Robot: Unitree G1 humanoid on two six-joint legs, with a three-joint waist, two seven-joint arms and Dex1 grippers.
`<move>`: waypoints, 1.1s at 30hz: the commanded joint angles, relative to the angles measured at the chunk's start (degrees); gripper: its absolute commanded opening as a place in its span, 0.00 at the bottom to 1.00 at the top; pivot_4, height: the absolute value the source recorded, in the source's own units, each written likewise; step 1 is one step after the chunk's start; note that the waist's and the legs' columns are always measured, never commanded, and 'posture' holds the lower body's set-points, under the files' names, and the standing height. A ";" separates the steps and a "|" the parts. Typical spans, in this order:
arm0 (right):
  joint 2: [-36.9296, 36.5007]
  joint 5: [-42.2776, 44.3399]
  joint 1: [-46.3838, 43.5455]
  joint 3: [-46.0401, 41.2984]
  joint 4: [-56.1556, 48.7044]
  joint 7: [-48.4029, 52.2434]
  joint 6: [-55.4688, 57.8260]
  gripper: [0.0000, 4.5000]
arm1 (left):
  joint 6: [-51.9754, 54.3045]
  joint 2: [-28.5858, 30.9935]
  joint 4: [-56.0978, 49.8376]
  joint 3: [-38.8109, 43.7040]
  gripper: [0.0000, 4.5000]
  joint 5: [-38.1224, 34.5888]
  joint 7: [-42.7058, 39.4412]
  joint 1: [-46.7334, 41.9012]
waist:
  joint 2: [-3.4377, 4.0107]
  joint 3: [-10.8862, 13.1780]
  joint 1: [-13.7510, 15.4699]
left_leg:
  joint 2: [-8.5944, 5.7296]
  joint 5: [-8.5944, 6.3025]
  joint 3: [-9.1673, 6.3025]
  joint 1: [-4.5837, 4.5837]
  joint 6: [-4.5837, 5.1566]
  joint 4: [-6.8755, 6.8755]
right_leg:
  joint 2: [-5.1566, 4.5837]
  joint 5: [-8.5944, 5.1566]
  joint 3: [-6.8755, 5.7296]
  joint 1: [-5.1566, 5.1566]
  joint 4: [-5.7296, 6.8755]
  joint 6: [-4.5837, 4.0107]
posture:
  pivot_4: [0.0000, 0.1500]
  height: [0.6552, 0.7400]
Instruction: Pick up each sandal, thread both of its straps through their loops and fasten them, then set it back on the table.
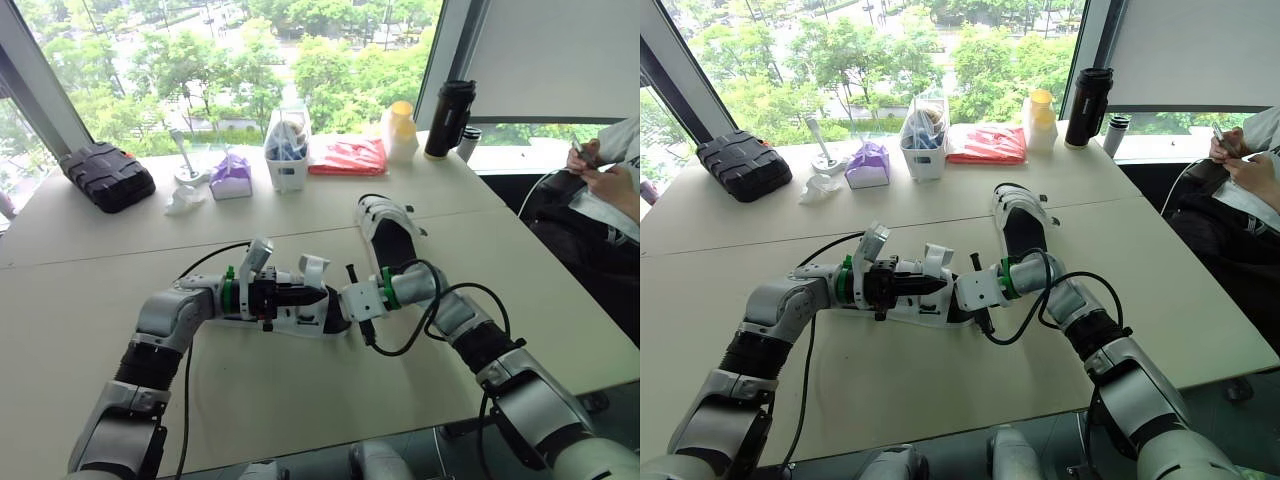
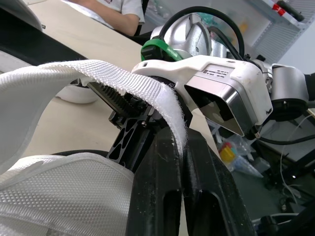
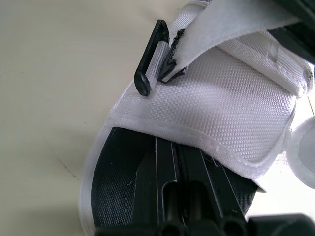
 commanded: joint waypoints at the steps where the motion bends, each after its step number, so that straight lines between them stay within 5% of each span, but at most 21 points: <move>1: -0.11 -2.72 0.40 1.80 2.11 0.20 0.75 0.00 | 2.94 0.34 -1.37 2.39 0.01 -2.78 0.29 -1.58 | 0.00 0.00 -0.03 | 0.00 0.00 0.00 0.00 0.00 0.00 | 0.00 0.00 0.00 0.00 0.00 0.00 | 1.00 1.00; 14: -0.36 -2.51 0.66 1.91 1.74 0.35 0.82 0.00 | 8.18 0.08 -0.42 3.45 0.01 -5.23 0.73 -0.84 | 0.00 0.00 -0.16 | 0.00 0.00 -0.01 0.00 0.00 0.00 | 0.00 0.00 0.00 0.00 0.00 0.00 | 1.00 1.00; 33: -0.53 -2.51 1.01 1.98 1.32 0.31 1.02 0.00 | -0.71 -3.24 7.51 2.96 0.01 -0.12 2.48 -1.21 | 0.00 -0.01 -0.11 | 0.00 0.00 0.00 0.01 0.00 0.00 | -0.01 0.00 0.00 0.00 0.00 0.00 | 1.00 1.00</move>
